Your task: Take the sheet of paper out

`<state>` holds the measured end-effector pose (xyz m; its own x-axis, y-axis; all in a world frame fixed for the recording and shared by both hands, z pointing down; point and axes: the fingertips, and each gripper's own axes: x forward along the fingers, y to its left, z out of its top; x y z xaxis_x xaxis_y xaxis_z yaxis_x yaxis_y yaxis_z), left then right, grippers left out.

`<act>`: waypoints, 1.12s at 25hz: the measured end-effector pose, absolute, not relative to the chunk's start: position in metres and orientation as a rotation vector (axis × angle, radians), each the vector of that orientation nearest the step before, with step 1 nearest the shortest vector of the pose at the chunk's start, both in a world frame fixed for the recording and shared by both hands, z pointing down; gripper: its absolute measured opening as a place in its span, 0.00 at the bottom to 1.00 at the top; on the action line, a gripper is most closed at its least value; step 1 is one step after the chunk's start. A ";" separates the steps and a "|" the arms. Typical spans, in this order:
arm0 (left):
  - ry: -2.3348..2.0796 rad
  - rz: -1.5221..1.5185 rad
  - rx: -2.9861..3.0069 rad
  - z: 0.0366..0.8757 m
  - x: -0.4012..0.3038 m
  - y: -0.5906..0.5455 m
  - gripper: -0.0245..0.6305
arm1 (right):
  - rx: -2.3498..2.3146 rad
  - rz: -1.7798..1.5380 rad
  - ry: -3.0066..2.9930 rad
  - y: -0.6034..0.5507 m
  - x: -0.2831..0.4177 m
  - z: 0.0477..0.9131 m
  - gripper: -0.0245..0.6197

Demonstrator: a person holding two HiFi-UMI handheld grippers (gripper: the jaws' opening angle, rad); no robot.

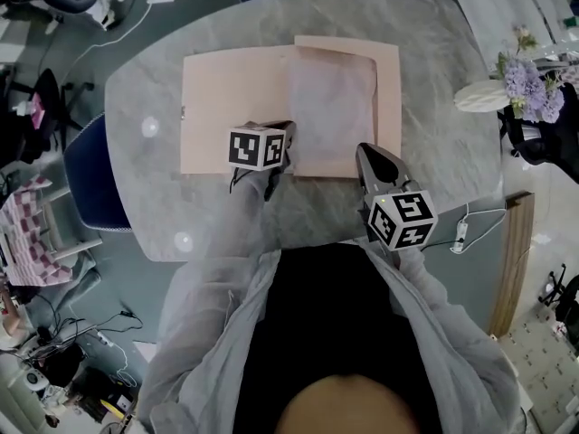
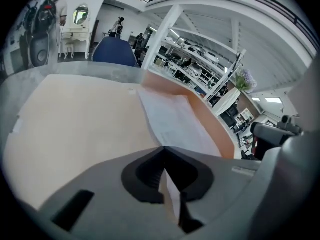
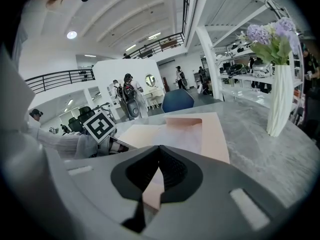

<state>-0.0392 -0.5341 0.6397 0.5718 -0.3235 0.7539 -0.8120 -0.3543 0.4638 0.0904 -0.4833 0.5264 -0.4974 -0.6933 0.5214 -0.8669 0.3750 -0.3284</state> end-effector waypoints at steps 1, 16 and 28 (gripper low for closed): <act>-0.921 0.693 1.929 0.636 -0.041 -0.534 0.04 | 1.379 0.831 -2.343 -0.483 0.092 0.525 0.06; -1.094 0.545 1.978 0.578 -0.087 -0.520 0.04 | 1.412 0.826 -2.388 -0.469 0.092 0.505 0.06; -1.226 0.437 2.069 0.523 -0.111 -0.504 0.04 | 1.448 0.744 -2.414 -0.444 0.093 0.480 0.06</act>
<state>-0.1110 -0.5042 0.5231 0.4990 -0.6354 0.5893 -0.8649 -0.3221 0.3849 0.0935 -0.4437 0.4797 -0.4859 -0.7554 0.4396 -0.8718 0.3834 -0.3048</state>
